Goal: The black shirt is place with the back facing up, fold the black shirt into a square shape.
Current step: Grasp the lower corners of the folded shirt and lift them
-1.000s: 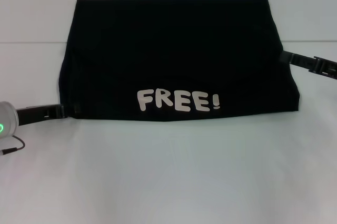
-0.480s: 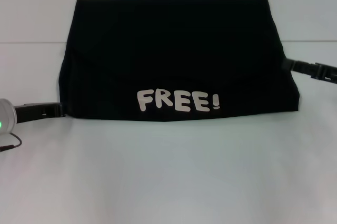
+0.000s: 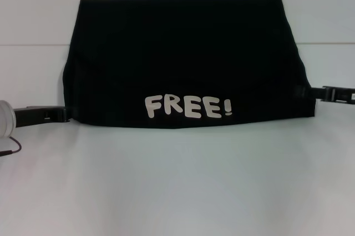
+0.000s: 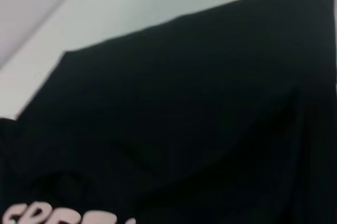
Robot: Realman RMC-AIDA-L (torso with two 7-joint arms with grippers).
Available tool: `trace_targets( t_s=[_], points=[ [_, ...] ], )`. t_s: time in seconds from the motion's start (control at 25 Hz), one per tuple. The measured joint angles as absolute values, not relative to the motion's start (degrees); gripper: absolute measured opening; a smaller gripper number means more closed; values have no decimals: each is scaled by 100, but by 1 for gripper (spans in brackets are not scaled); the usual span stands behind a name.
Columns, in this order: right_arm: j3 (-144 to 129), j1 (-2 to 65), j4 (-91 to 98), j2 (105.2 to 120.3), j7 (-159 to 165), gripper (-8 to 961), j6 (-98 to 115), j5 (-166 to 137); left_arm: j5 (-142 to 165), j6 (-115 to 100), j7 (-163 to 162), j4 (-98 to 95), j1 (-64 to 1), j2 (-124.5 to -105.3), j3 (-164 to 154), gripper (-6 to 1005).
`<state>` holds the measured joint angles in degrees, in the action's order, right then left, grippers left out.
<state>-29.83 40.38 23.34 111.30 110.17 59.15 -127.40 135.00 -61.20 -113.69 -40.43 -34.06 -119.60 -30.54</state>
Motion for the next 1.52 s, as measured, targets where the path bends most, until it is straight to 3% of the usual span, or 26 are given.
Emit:
trace_targets(
  t_s=[0.4, 0.72, 1.16, 1.28, 1.52],
  points=[
    [-3324, 4127, 2282, 11408, 11012, 677, 5069, -12783, 13518, -6085, -11330, -3995, -3452, -11945, -3068, -1],
    [-3339, 4059, 2227, 11434, 10975, 669, 5102, -12788, 13518, -6072, -11322, -3990, -3459, -11944, -3075, -1],
    [-3302, 3948, 2291, 11411, 10753, 237, 5517, -12756, 13517, -6073, -11330, -3990, -3448, -11944, -3076, -2],
    [-3297, 3890, 2350, 11386, 10748, 32, 5640, -12754, 13517, -6095, -11353, -4000, -3428, -11944, -3064, -2],
    [-3252, 3596, 2669, 11343, 10745, 27, 6135, -12750, 13517, -6629, -11444, -4184, -3307, -11944, -2964, -2]
  ],
)
